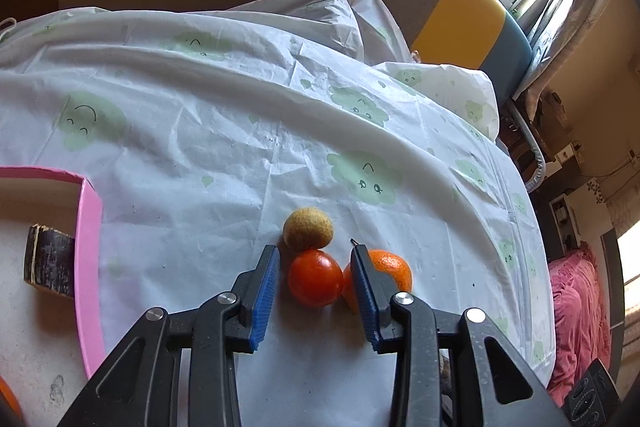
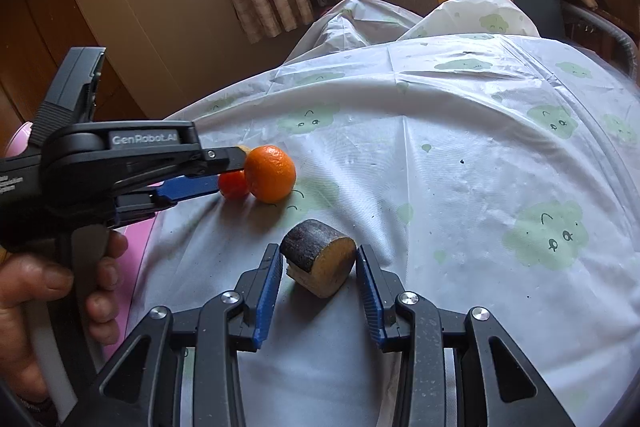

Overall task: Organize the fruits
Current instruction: 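Grasp the red tomato with the left gripper while the right gripper holds the root slice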

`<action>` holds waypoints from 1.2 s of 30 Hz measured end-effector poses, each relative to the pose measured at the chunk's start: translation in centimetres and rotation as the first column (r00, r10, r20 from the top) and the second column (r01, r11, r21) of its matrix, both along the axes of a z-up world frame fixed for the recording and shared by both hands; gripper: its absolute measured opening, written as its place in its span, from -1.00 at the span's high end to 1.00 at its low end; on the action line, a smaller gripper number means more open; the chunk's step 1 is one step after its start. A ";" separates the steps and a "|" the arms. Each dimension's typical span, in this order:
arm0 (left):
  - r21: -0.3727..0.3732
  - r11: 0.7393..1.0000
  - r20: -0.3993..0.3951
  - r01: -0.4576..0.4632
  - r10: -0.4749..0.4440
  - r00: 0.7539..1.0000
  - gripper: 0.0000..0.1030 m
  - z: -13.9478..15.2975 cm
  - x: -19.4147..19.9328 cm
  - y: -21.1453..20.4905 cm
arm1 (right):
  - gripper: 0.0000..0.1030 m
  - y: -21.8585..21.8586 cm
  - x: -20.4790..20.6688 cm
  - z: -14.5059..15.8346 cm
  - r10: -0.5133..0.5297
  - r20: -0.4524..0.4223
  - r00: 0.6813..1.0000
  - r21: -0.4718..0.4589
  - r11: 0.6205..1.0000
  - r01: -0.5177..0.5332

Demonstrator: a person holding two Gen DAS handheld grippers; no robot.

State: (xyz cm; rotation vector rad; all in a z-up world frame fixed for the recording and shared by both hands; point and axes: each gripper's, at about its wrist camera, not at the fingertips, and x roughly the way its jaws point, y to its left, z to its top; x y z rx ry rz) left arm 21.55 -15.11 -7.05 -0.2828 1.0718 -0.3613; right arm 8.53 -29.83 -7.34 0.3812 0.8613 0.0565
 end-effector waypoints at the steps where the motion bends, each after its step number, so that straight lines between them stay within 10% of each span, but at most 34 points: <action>1: 0.002 1.000 -0.001 -0.008 0.008 1.000 0.27 -0.2 0.2 0.1 | 0.25 0.0 0.0 0.0 0.000 0.000 1.000 0.002 1.000 0.000; 13: -0.117 0.992 -0.087 -0.040 0.030 0.996 0.46 -1.0 0.1 2.6 | 0.26 -0.2 -0.1 0.0 0.001 0.001 1.000 0.016 1.000 -0.001; 22: 0.108 0.991 -0.002 0.082 -0.082 0.997 0.45 -0.4 -0.6 -0.8 | 0.26 -0.2 0.0 0.0 0.001 0.001 1.000 0.018 1.000 -0.001; 36: 0.106 0.990 0.080 0.091 -0.100 0.992 0.49 3.5 -5.5 1.6 | 0.26 0.3 0.0 0.1 0.006 -0.006 1.000 -0.020 1.000 -0.006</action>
